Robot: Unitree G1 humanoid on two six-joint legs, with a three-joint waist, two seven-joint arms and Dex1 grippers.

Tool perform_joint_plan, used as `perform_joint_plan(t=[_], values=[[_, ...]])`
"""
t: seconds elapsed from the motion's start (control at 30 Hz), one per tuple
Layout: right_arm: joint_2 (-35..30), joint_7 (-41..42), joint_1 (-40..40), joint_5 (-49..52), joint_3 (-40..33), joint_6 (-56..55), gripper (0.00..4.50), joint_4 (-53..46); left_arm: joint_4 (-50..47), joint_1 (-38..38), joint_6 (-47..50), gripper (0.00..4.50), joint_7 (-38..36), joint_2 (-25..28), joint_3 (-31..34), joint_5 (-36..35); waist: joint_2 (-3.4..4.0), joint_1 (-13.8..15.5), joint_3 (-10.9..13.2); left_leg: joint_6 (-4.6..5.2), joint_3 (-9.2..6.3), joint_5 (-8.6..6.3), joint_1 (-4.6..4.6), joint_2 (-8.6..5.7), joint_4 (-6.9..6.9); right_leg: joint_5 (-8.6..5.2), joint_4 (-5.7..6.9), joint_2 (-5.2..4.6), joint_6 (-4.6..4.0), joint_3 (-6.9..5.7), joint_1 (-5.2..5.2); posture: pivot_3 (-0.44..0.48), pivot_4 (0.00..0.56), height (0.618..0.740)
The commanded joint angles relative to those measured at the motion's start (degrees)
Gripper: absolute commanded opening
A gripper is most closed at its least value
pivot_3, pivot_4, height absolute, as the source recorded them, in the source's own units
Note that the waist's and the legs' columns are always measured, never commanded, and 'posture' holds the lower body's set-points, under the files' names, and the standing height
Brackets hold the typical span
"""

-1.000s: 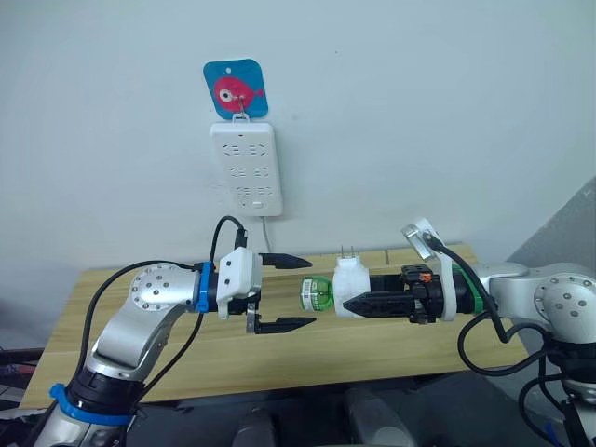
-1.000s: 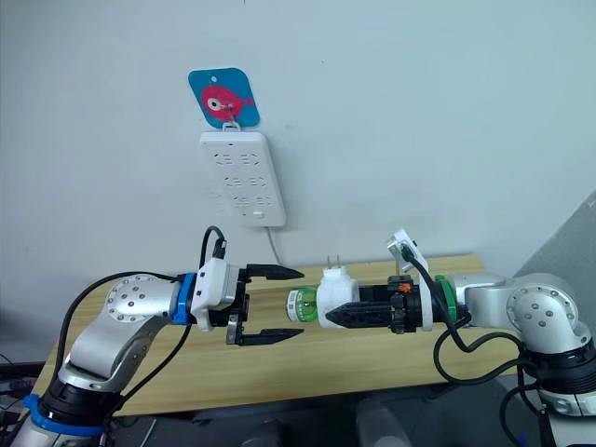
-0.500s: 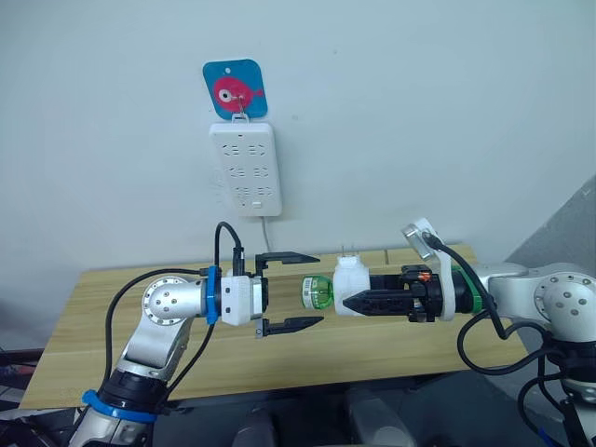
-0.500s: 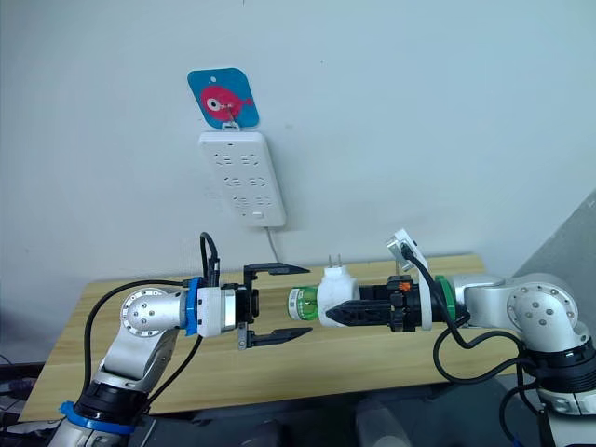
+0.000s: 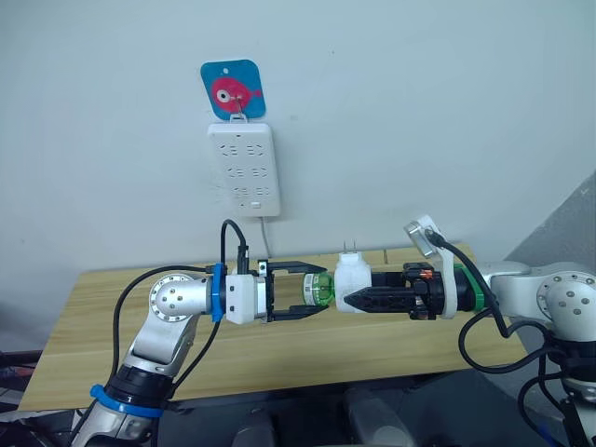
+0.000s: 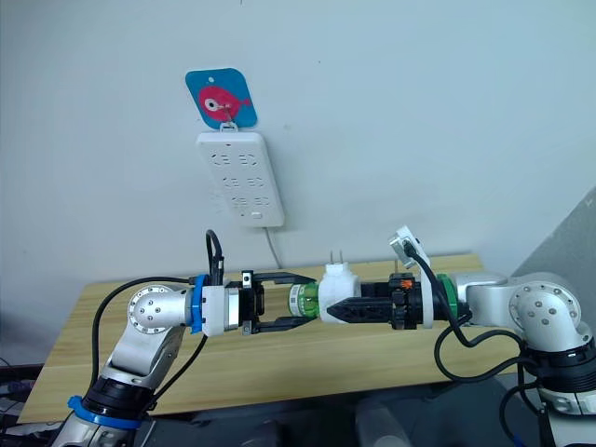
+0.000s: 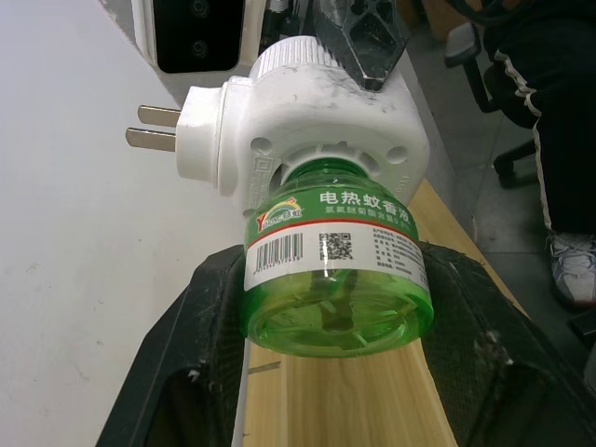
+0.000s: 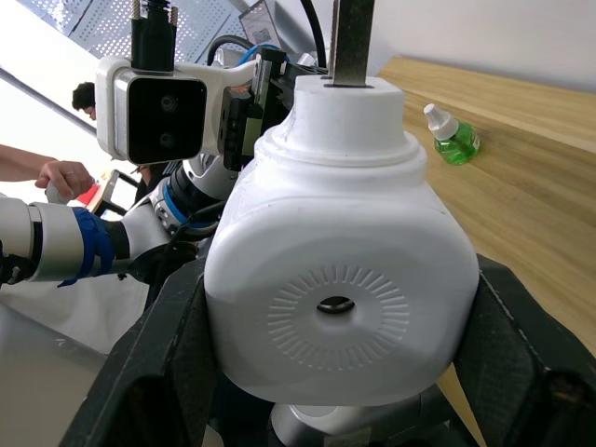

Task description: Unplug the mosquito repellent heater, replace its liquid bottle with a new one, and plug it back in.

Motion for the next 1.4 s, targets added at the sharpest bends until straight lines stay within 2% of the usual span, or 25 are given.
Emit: perform_joint_plan(t=[0.03, 0.13, 0.3, 0.5, 0.6, 0.97, 1.17, 1.23, 1.33, 1.4], values=[[-0.4, 1.5, -1.3, -0.7, -1.1, -0.7, 3.0, -1.4, -7.6, -0.5, 20.0, 2.25, -0.8, 7.2, 0.2, -9.1, -0.01, -0.1, 0.0, 0.0, 0.0, 0.0, 0.0, 0.0, 0.0, 0.0, 0.01, 0.0, 0.0, -0.01, 0.0, -0.193, 0.092, 0.692], [-2.2, 5.5, -1.4, -3.5, -0.2, -1.0, 3.0, -3.2, -10.1, -5.2, 46.1, 2.25, -0.1, 15.2, 0.0, -19.8, 0.02, -0.1, 0.1, 0.0, -0.11, 0.0, 0.0, 0.05, -0.02, -0.01, 0.06, 0.06, 0.0, -0.08, -0.01, -0.188, 0.093, 0.692], [-3.3, 10.5, -1.9, -7.8, 1.2, -2.6, 3.0, -5.4, -7.6, -13.3, 66.8, 2.25, -0.6, 19.1, -0.3, -29.3, 0.01, 0.0, 0.1, 0.0, -0.11, 0.0, 0.03, 0.02, 0.0, -0.01, 0.0, 0.07, 0.0, -0.11, 0.04, -0.191, 0.094, 0.692], [-4.1, 13.8, -1.2, -11.9, 1.7, -4.7, 3.0, -7.1, -5.3, -16.9, 80.0, 2.25, 1.2, 18.7, 1.3, -35.2, 0.02, -0.1, 0.1, 0.0, -0.1, 0.0, 0.02, 0.04, -0.07, -0.02, 0.0, 0.07, 0.0, -0.12, -0.02, -0.201, 0.096, 0.692], [-4.4, 14.8, -0.6, -12.8, 1.5, -5.0, 3.0, -7.6, -5.0, -16.9, 83.3, 2.25, 1.6, 19.4, 1.7, -36.7, 0.02, 0.0, 0.1, 0.0, -0.1, 0.0, 0.01, 0.05, -0.07, -0.02, 0.0, 0.07, 0.0, -0.11, -0.04, -0.2, 0.096, 0.692], [-3.3, 14.6, -1.1, -12.7, 0.8, -4.8, 3.0, -6.8, -8.1, -16.7, 88.7, 2.25, 6.0, 15.6, 6.2, -40.9, -0.03, 0.2, 0.1, 0.0, -0.08, 0.0, 0.0, 0.02, -0.03, -0.02, 0.0, 0.04, 0.0, -0.1, -0.02, -0.191, 0.099, 0.692], [-4.5, 14.3, -0.2, -13.3, -0.7, -4.3, 3.0, -5.8, -8.0, -12.9, 80.4, 2.25, 3.8, 18.3, 5.1, -32.8, -0.02, 0.2, 0.1, -0.01, -0.06, 0.0, 0.02, 0.03, -0.04, -0.01, 0.01, 0.04, -0.01, -0.07, -0.03, -0.194, 0.101, 0.692], [-6.6, 13.8, 1.3, -16.0, -1.4, -4.5, 3.0, -5.2, -7.4, -11.1, 75.7, 2.25, 4.4, 17.6, 5.5, -29.4, -0.02, 0.2, 0.1, -0.01, -0.06, 0.0, 0.02, 0.02, -0.02, -0.01, 0.01, 0.04, -0.01, -0.06, -0.02, -0.194, 0.103, 0.692], [-9.6, 10.5, 4.4, -26.4, 1.1, -7.2, 3.0, -2.5, -8.4, -7.1, 65.7, 2.25, 3.9, 17.0, 4.8, -22.8, -0.04, 0.5, 0.1, -0.01, -0.03, 0.0, 0.02, 0.0, -0.02, -0.01, -0.02, -0.01, -0.01, -0.05, -0.01, -0.191, 0.111, 0.692], [-10.6, 6.7, 5.6, -35.9, 5.2, -9.5, 3.0, 1.4, -9.5, -3.8, 59.5, 2.25, 4.0, 16.2, 3.8, -18.9, -0.05, 0.7, 0.1, -0.01, 0.02, 0.0, 0.01, -0.01, -0.03, -0.01, -0.04, -0.04, -0.01, 0.0, -0.03, -0.19, 0.117, 0.692]])
